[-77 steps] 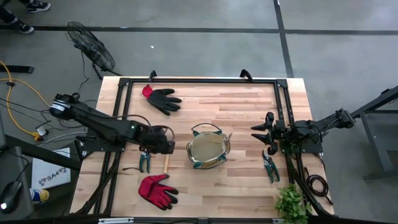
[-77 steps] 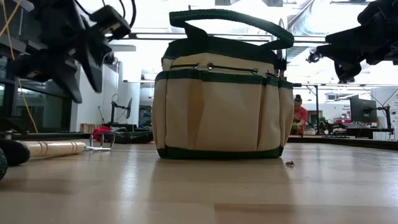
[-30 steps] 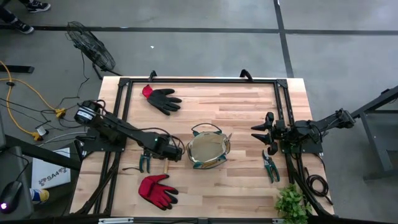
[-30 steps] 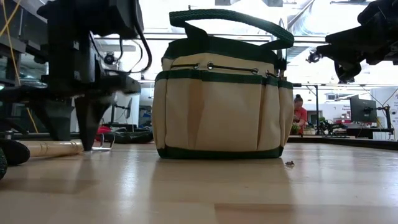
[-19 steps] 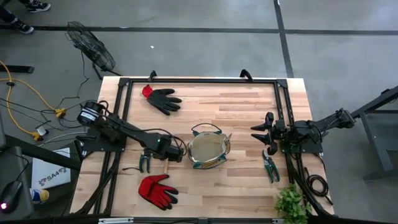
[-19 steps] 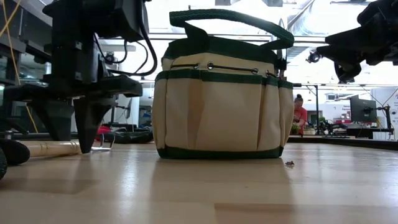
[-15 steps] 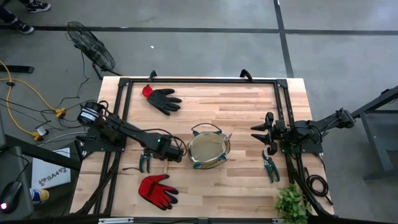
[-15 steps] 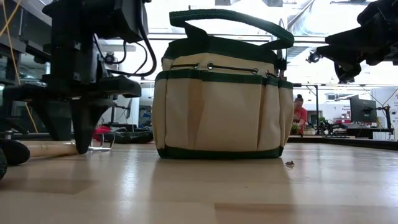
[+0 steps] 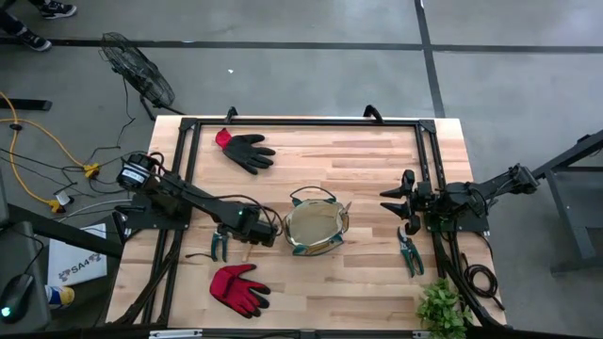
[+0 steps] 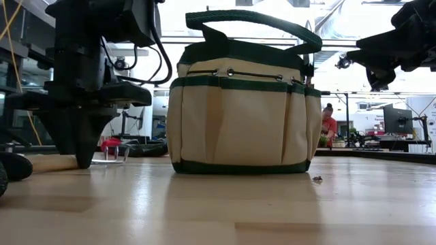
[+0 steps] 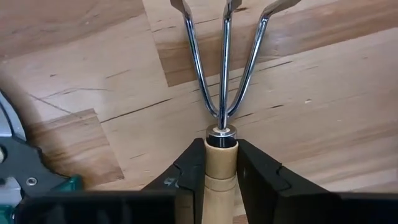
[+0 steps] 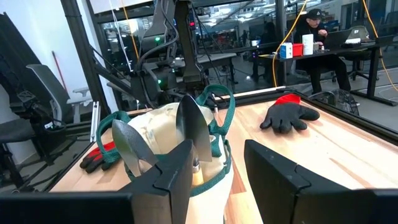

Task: Pick & Place Garden tools in Gardening bag
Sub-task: Put the brown hand rake into the gardening bag

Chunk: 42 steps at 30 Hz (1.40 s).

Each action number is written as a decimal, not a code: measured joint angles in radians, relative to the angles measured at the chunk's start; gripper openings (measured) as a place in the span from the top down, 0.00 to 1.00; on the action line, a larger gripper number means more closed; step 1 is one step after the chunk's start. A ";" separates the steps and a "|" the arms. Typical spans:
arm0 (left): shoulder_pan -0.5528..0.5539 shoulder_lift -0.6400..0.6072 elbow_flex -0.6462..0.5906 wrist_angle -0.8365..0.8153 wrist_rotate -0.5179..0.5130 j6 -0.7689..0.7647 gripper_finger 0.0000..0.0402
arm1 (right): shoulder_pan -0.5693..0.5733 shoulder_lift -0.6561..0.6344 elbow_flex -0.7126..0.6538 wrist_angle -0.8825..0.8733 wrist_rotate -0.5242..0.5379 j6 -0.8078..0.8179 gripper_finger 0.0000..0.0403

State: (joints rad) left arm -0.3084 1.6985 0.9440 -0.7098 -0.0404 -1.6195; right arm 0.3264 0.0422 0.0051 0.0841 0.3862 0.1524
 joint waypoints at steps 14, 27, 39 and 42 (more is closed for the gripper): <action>-0.047 -0.097 -0.003 0.089 -0.395 0.150 0.85 | 0.000 0.000 0.000 -0.001 0.000 0.000 0.66; -0.221 -0.179 -0.002 0.066 -0.775 0.166 0.85 | 0.000 0.000 0.000 0.000 0.000 0.000 0.66; -0.407 -0.193 -0.002 0.131 -1.069 0.394 0.85 | 0.000 0.000 0.000 0.000 0.000 0.000 0.66; -0.436 -0.198 -0.002 0.146 -1.119 0.414 0.85 | 0.000 0.000 0.000 0.000 0.000 0.000 0.66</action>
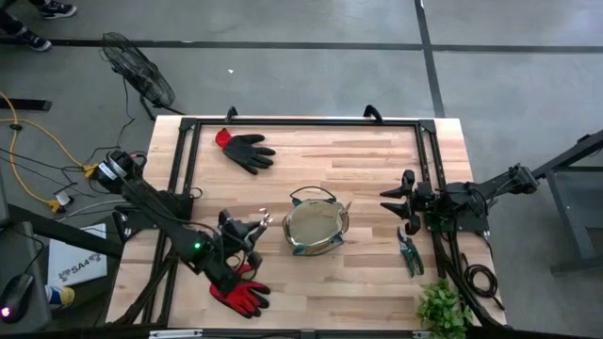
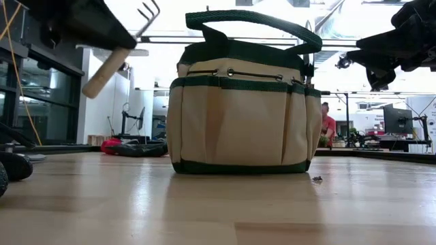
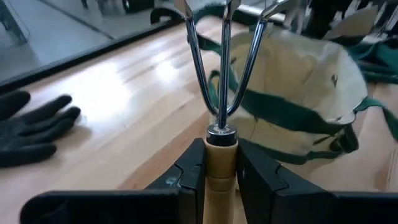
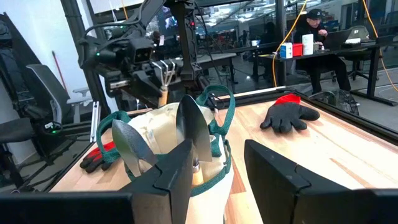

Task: Pick & Place Garden tools in Gardening bag
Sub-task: Put the brown hand rake into the gardening bag

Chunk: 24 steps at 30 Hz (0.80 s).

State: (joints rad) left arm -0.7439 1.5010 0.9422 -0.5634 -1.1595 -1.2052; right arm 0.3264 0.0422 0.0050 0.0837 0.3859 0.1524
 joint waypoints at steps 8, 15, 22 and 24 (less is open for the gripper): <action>-0.016 -0.092 -0.049 0.060 -0.010 0.121 0.85 | 0.000 0.000 0.000 0.000 0.000 0.000 0.66; -0.013 -0.159 -0.091 0.300 0.112 0.447 0.85 | 0.000 0.003 0.000 0.000 0.000 0.000 0.66; 0.046 -0.159 -0.095 0.520 0.272 0.742 0.85 | 0.000 0.009 0.000 0.000 0.000 0.000 0.66; 0.058 -0.159 -0.095 0.536 0.293 0.784 0.85 | 0.000 0.009 0.000 0.000 0.000 0.000 0.66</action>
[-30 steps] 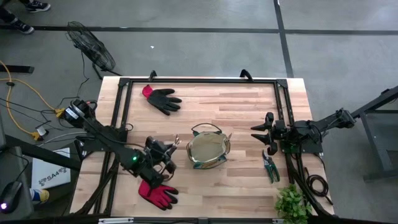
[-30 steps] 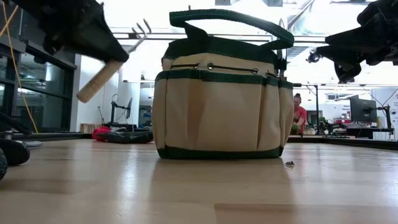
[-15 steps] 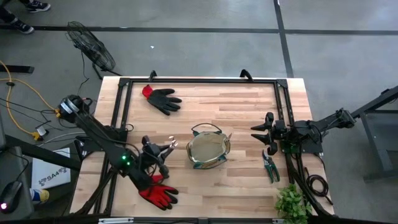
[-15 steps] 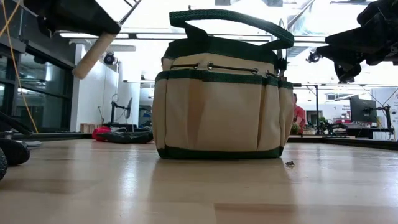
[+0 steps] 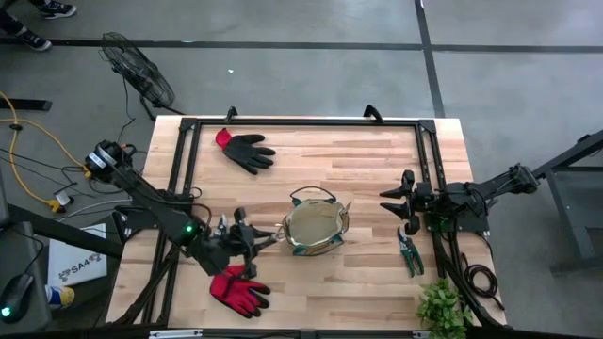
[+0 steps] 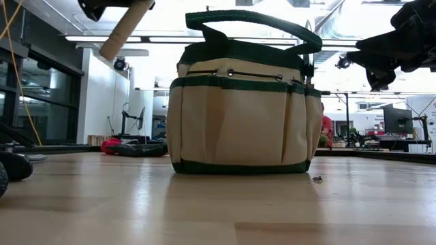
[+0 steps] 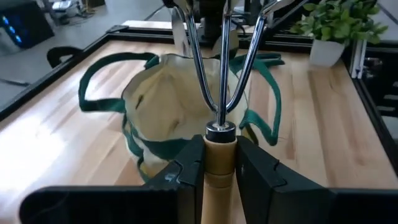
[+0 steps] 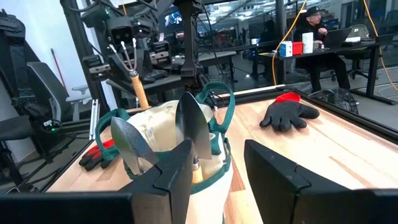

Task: Pick & Place Garden tools in Gardening bag
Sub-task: Put the brown hand rake into the gardening bag

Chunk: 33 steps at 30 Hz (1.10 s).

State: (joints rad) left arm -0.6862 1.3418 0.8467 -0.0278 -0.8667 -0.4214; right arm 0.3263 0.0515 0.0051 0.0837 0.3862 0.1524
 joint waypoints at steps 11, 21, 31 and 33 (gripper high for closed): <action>0.005 0.000 -0.018 0.073 0.030 0.100 0.85 | 0.000 0.000 0.000 0.000 0.000 0.000 0.66; 0.005 -0.013 -0.208 0.451 0.056 0.167 0.85 | 0.000 0.000 0.000 0.000 0.000 0.000 0.66; 0.005 -0.013 -0.324 0.750 0.075 0.321 0.85 | 0.000 0.000 0.000 0.000 0.000 0.000 0.66; 0.006 -0.013 -0.351 0.806 0.042 0.321 0.85 | 0.000 0.000 0.000 0.000 0.000 0.000 0.66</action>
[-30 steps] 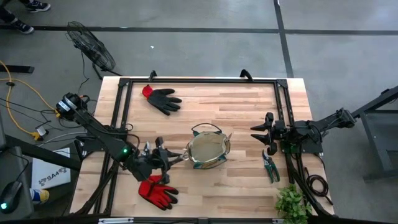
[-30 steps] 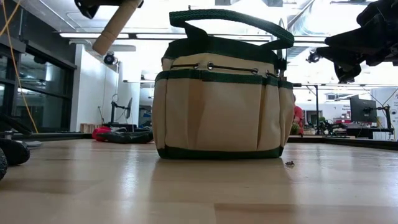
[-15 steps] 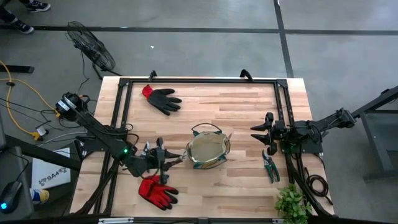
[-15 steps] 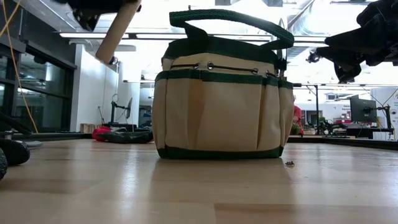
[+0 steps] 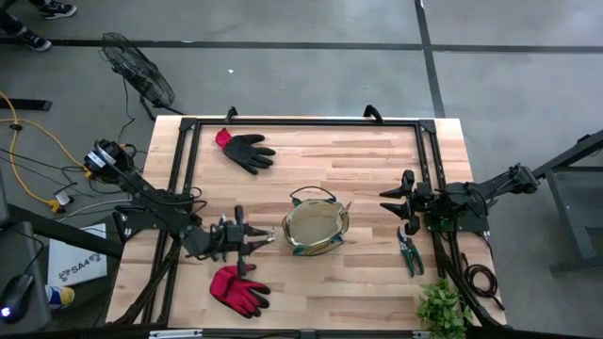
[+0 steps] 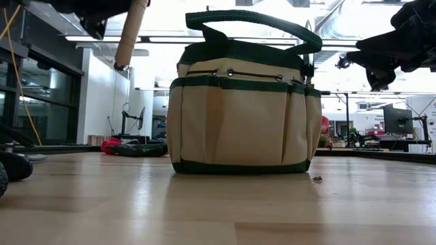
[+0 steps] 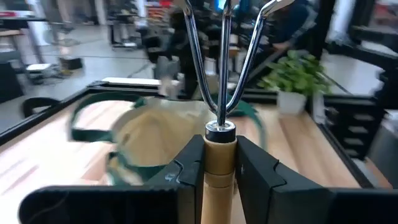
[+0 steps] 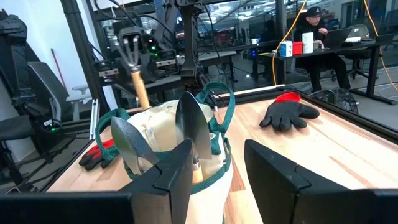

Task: Pick & Place Garden tools in Gardening bag
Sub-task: Put the brown hand rake into the gardening bag

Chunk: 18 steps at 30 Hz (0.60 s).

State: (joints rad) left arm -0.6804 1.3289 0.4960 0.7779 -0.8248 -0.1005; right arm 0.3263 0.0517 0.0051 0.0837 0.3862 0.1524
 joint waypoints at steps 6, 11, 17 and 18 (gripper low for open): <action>0.045 0.000 -0.056 0.130 -0.012 -0.008 0.85 | 0.000 0.000 0.000 0.000 0.000 0.000 0.66; 0.122 0.000 -0.065 0.196 0.087 0.025 0.85 | 0.000 0.000 0.000 0.000 0.000 0.000 0.66; 0.197 0.000 -0.065 0.199 0.210 0.028 0.85 | 0.000 0.000 0.000 0.000 0.000 0.000 0.66; 0.208 0.003 -0.065 0.201 0.223 0.028 0.85 | 0.000 0.000 0.000 0.000 0.000 0.000 0.66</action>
State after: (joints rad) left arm -0.4724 1.3318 0.4309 0.9790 -0.6020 -0.0727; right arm 0.3261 0.0517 0.0051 0.0837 0.3862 0.1524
